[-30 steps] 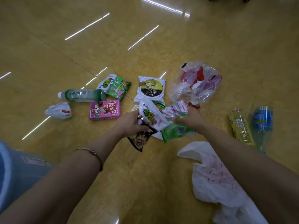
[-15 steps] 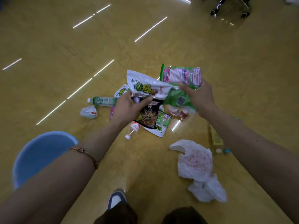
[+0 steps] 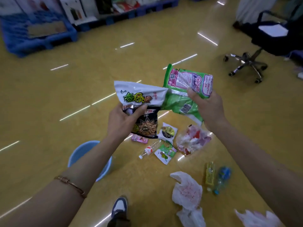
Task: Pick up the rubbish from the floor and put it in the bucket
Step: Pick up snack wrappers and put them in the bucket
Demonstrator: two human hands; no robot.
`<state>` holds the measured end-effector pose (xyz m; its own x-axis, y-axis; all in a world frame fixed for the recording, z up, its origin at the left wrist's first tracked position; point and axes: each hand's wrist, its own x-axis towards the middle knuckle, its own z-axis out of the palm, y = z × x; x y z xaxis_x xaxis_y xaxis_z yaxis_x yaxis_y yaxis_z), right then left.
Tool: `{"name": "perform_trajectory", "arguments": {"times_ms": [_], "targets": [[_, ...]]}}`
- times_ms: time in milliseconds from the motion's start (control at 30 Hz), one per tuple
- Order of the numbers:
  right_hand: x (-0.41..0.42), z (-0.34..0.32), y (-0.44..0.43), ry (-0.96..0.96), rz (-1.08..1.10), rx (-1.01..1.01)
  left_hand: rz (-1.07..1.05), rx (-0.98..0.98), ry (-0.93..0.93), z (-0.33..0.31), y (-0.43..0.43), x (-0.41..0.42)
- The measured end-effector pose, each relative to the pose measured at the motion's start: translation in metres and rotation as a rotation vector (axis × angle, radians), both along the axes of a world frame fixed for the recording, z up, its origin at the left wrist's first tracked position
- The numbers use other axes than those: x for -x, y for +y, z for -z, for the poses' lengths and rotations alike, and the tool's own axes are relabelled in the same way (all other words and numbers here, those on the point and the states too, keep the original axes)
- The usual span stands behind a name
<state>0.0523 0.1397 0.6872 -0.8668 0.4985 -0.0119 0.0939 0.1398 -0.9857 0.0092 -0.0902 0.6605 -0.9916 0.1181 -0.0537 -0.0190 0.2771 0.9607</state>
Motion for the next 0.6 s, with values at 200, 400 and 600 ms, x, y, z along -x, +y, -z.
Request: {"name": "perform_trajectory", "arguments": {"times_ms": [200, 400, 600], "targets": [[0.026, -0.032, -0.061, 0.027, -0.183, 0.026, -0.19, 0.029, 0.037, -0.041, -0.07, -0.002], [0.05, -0.019, -0.132, -0.036, -0.302, 0.051, -0.325, 0.053, -0.033, -0.031, -0.148, -0.003], [0.071, 0.017, -0.203, -0.153, -0.38, 0.033, -0.43, 0.057, -0.144, 0.013, -0.224, 0.002]]}}
